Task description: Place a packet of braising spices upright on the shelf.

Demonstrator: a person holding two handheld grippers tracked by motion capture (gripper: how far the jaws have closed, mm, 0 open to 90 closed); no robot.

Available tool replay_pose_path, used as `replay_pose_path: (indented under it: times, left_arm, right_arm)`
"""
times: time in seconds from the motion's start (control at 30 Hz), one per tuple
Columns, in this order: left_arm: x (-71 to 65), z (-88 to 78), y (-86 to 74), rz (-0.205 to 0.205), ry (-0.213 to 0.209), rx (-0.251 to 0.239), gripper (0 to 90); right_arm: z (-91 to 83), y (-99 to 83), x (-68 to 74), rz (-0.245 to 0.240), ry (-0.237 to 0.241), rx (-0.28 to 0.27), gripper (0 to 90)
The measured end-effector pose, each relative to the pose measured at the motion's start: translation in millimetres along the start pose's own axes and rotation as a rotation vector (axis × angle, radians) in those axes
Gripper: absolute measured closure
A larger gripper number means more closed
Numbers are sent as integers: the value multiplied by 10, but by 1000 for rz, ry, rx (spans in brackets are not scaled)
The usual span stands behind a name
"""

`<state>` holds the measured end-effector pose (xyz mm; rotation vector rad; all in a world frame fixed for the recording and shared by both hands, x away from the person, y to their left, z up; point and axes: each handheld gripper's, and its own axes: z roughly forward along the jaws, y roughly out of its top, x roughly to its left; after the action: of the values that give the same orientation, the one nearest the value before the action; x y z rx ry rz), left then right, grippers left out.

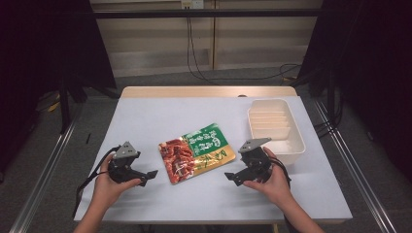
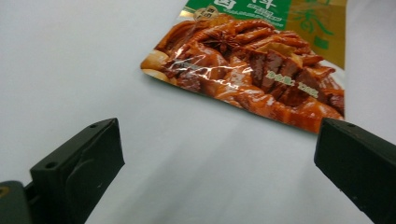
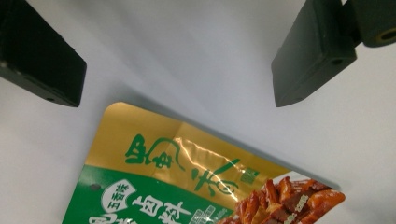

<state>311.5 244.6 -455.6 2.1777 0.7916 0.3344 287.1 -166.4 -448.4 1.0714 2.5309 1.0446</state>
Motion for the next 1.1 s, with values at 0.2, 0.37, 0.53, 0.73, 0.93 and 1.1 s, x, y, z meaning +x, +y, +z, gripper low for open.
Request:
replay_pose_path:
  times: [0.2, 0.37, 0.53, 0.73, 0.93, 1.1]
  left_arm:
    - [11, 22, -37, -19, -10, 16, 5]
    - [-9, 55, -45, -3, -25, 26, 0]
    - [2, 28, -38, -15, -28, 4, 0]
    - [-8, 13, -31, -25, -54, -8, 0]
    - [-21, 23, -24, -9, -42, 4, 0]
    - [-17, 10, -19, -9, -36, 5, 0]
  right_arm:
    - [25, 94, -52, 30, 4, -15, 27]
    - [33, 170, -78, 47, -3, -15, 34]
    - [80, 247, -129, 60, -14, 0, 35]
    - [187, 336, -194, 89, -19, 4, 46]
    - [340, 437, -204, 105, -21, 21, 52]
    - [462, 526, -267, 134, -27, 29, 53]
